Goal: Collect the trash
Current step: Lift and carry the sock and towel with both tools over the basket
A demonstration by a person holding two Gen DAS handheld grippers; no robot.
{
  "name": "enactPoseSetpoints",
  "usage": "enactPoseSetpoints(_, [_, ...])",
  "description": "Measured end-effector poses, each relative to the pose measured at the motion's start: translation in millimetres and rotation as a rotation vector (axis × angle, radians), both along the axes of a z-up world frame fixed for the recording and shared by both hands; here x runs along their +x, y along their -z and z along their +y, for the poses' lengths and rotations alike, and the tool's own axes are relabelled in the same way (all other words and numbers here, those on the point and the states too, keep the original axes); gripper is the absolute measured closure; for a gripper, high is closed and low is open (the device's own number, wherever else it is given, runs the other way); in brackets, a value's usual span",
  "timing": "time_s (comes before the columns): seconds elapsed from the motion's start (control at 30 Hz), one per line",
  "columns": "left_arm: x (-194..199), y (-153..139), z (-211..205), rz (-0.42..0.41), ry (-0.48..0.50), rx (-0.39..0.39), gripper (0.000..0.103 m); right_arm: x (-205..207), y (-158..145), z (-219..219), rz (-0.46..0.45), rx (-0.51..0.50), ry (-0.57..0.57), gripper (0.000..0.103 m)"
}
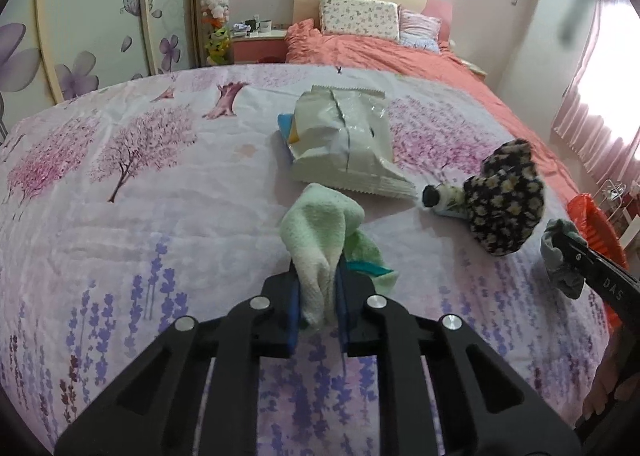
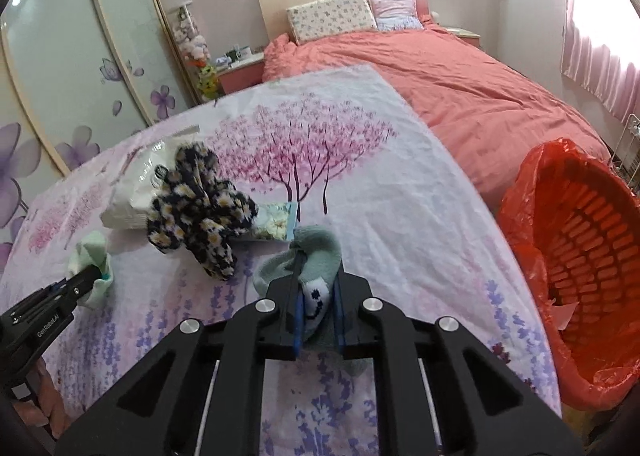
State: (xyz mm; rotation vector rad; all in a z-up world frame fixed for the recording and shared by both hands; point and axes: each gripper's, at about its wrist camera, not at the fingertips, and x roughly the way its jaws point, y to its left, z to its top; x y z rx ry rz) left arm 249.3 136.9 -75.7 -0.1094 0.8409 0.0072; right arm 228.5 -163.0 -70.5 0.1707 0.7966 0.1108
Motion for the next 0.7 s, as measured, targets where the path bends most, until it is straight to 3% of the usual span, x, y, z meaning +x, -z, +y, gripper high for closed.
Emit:
enactPoseSetpoints(0.3, [-21, -44, -17, -0.085, 0.043, -0.002, 0.088, -20, -37, -16, -0.103, 0.051, 0.006, 0.092])
enactPoseSetpoints(0.7, [-46, -96, -85, -0.174, 0.178, -0.037, 0.088, -64, -77, -60, -0.264, 0.065, 0.076, 0.092])
